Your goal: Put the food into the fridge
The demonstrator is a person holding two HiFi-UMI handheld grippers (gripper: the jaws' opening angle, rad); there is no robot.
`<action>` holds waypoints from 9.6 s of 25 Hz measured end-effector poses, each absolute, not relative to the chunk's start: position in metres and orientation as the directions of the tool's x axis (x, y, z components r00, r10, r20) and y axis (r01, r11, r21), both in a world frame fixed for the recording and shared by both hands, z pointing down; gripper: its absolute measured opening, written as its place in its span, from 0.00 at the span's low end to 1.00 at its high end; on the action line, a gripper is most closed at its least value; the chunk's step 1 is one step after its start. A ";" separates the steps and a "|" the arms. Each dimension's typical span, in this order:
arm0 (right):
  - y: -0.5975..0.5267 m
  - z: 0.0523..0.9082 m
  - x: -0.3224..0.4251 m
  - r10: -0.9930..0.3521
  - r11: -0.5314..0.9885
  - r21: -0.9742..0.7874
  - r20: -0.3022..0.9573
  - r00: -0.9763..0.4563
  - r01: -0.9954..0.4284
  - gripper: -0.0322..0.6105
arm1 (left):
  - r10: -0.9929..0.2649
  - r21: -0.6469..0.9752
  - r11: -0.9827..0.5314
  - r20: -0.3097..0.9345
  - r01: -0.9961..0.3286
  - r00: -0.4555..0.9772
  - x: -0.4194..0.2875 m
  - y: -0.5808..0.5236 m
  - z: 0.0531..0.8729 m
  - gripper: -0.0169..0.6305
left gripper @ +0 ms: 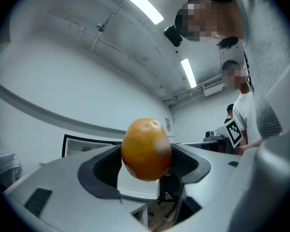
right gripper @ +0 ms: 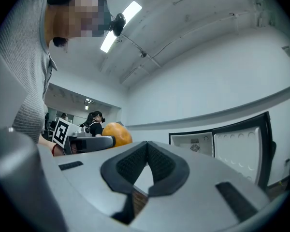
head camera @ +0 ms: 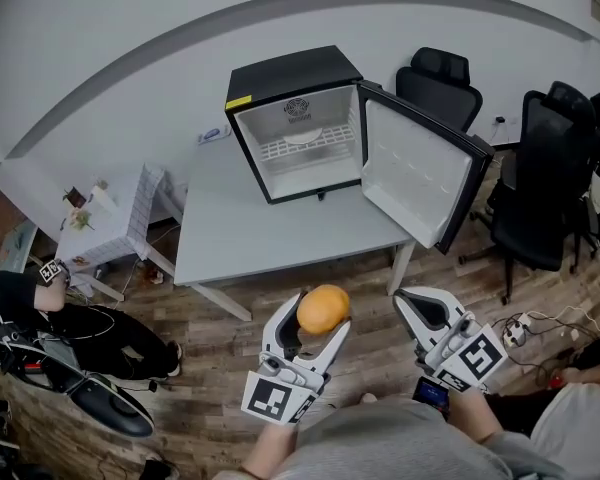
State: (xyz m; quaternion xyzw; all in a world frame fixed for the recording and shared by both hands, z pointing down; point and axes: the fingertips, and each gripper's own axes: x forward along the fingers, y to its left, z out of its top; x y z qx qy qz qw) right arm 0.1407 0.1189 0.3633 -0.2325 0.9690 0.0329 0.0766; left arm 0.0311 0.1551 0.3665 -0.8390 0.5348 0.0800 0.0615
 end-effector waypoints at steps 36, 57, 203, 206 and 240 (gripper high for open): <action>-0.024 0.368 0.044 -0.474 0.876 0.020 -0.146 -0.868 -0.482 0.07 | -0.858 -0.011 -0.477 -0.212 -0.879 0.468 -0.062 -0.007 0.363 0.53; -0.128 0.360 -0.041 -0.556 0.825 0.026 -0.147 -0.818 -0.565 0.07 | -0.804 -0.015 -0.567 -0.208 -0.823 0.558 -0.144 -0.135 0.363 0.53; -0.259 0.402 -0.004 -0.546 0.838 -0.008 -0.016 -0.837 -0.546 0.07 | -0.929 -0.374 -0.364 0.216 -0.853 0.301 -0.203 -0.486 0.498 0.60; -0.256 0.401 -0.004 -0.545 0.838 -0.007 -0.018 -0.838 -0.545 0.07 | -0.927 -0.365 -0.368 0.216 -0.855 0.307 -0.203 -0.483 0.498 0.60; -0.235 0.391 -0.022 -0.480 0.877 0.008 -0.047 -0.876 -0.481 0.07 | -0.895 -0.148 -0.445 0.041 -0.884 0.444 -0.169 -0.382 0.457 0.04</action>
